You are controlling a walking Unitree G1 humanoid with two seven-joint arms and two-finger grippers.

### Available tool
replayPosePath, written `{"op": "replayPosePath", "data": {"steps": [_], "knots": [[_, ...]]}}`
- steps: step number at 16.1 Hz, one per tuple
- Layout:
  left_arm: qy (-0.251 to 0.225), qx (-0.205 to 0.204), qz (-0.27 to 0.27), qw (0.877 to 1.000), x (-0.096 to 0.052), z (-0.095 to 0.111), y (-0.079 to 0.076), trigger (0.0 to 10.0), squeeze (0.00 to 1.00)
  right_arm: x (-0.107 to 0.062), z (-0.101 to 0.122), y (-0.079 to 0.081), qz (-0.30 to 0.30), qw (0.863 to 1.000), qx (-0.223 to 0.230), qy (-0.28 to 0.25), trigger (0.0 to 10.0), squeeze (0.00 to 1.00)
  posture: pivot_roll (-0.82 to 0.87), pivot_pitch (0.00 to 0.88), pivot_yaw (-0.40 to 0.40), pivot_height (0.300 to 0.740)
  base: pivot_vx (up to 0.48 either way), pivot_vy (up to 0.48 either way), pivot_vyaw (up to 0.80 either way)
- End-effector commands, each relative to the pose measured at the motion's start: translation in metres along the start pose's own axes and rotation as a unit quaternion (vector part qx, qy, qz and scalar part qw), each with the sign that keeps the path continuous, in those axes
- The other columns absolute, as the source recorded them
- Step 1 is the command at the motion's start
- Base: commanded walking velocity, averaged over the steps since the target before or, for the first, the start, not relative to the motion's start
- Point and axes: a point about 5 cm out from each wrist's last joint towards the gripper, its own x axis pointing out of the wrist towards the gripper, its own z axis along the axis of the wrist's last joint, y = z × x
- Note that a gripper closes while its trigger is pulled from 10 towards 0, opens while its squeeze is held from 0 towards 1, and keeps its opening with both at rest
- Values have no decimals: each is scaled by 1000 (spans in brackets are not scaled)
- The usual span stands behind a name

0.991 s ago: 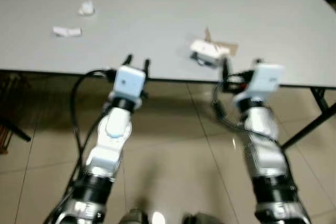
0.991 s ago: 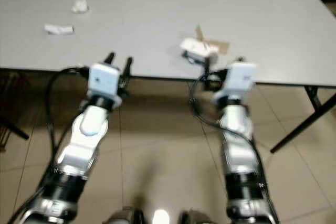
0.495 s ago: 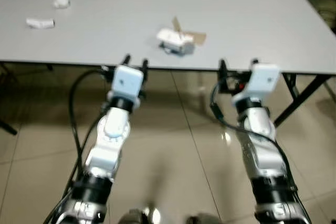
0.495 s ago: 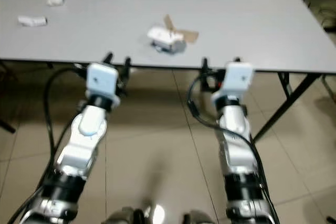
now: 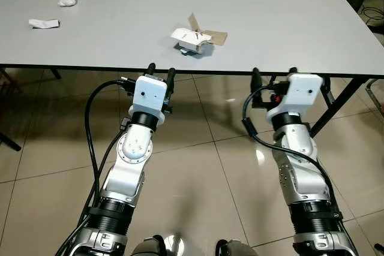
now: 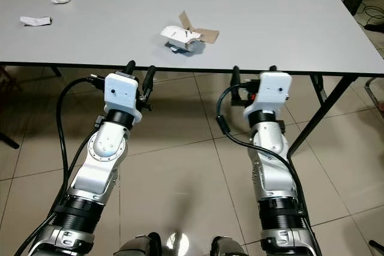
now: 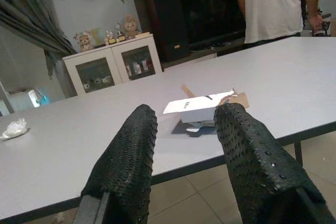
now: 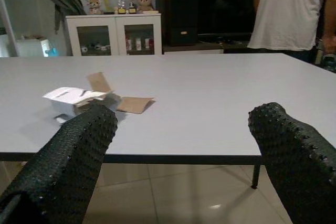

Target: Picking trash to rubbish bin

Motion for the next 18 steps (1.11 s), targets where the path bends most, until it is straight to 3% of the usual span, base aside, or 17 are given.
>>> {"op": "replayPosePath", "data": {"steps": [1,3,4,5,18], "knots": [[8,-1,-3,1000,-1,-3,0,10000,0,0,2,1,3,1000,0,-2,10000,0,-18,179,7,740,0,0,0],[30,-19,0,999,-4,-11,0,10000,0,-1,1,1,4,1000,-1,0,10000,0,-18,181,8,740,0,0,0],[34,-17,-3,999,-4,-13,-1,10000,733,-1,1,2,4,1000,-1,1,10000,0,-16,179,8,740,0,0,0],[38,-17,-6,999,-4,-14,-2,10000,1000,-1,0,2,4,1000,1,3,10000,0,-15,179,7,740,0,0,0],[27,-17,-23,999,0,-10,-6,10000,1000,0,-3,9,14,1000,7,6,10000,0,-20,143,16,740,0,0,0]]}}
